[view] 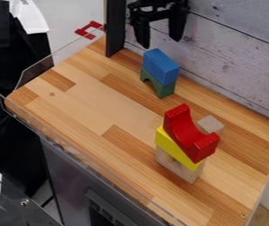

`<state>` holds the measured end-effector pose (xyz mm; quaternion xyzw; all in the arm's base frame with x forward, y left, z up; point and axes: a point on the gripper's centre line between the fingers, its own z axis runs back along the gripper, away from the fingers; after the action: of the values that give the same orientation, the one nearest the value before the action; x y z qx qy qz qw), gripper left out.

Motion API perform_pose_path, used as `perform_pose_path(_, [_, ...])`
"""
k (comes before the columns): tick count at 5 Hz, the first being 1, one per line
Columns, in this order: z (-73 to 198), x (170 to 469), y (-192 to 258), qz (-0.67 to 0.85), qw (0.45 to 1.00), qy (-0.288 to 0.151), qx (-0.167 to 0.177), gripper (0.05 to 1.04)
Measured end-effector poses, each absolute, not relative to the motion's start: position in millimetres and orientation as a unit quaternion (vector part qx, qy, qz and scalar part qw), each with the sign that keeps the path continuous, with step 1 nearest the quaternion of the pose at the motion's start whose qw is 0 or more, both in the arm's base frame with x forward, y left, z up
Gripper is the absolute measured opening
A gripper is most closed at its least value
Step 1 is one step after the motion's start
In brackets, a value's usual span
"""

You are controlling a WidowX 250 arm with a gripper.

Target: Moved the blue block to the center of the table

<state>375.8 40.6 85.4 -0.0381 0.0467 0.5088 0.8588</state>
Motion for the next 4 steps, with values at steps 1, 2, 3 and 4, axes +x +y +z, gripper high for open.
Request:
perform_pose_path(1, [79, 376, 36, 0.503, 0.862, 0.058, -0.031, 1.001])
perform_pose_path(2, [72, 374, 33, 0.504, 0.860, 0.077, -0.032, 1.001])
perform_pose_path(3, [67, 371, 33, 0.508, 0.857, 0.083, -0.030, 1.001])
perform_pose_path(4, [53, 366, 33, 0.513, 0.852, 0.101, -0.031, 1.001])
